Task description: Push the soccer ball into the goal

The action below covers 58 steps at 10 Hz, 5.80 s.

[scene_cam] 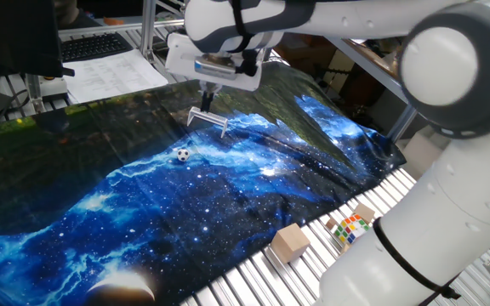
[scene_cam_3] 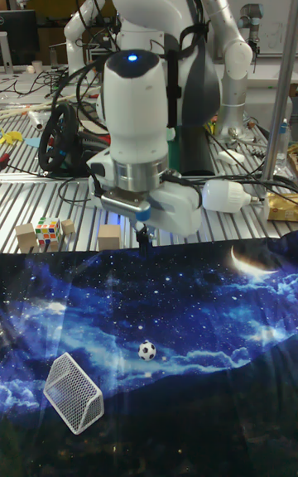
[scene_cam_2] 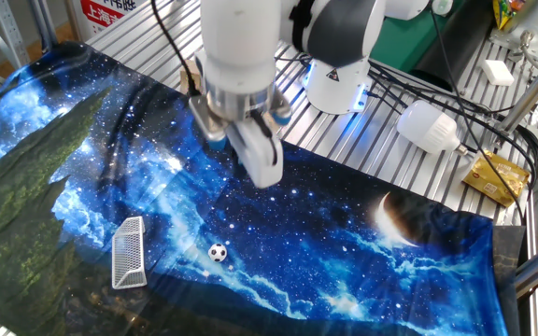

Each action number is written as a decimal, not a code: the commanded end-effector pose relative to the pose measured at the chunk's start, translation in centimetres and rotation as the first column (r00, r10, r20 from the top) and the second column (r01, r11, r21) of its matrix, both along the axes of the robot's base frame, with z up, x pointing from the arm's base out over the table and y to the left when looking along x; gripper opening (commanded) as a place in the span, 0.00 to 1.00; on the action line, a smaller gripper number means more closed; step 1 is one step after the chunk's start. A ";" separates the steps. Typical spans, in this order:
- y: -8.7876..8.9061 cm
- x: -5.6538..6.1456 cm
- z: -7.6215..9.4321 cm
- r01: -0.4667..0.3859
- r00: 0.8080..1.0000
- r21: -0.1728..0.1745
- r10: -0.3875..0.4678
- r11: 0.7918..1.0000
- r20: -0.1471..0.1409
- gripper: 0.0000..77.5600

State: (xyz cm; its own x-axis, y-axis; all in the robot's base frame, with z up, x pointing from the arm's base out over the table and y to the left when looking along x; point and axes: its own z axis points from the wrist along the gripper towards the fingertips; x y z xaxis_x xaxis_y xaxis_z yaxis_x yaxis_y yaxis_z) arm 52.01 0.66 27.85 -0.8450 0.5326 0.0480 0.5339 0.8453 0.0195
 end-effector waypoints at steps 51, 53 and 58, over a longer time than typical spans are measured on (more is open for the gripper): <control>5.9 4.0 -17.4 0.546 0.838 -0.031 -0.546 0.837 0.017 0.00; 5.0 4.0 -18.2 0.537 0.844 -0.027 -0.537 0.843 0.020 0.00; 3.9 4.2 -19.8 0.528 0.849 -0.024 -0.526 0.849 0.044 0.00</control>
State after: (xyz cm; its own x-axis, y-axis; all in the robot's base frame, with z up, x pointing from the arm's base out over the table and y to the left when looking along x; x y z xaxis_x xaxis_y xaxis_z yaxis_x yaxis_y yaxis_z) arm 55.96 5.08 8.71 -0.4307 0.9024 0.0117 0.9024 0.4305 0.0172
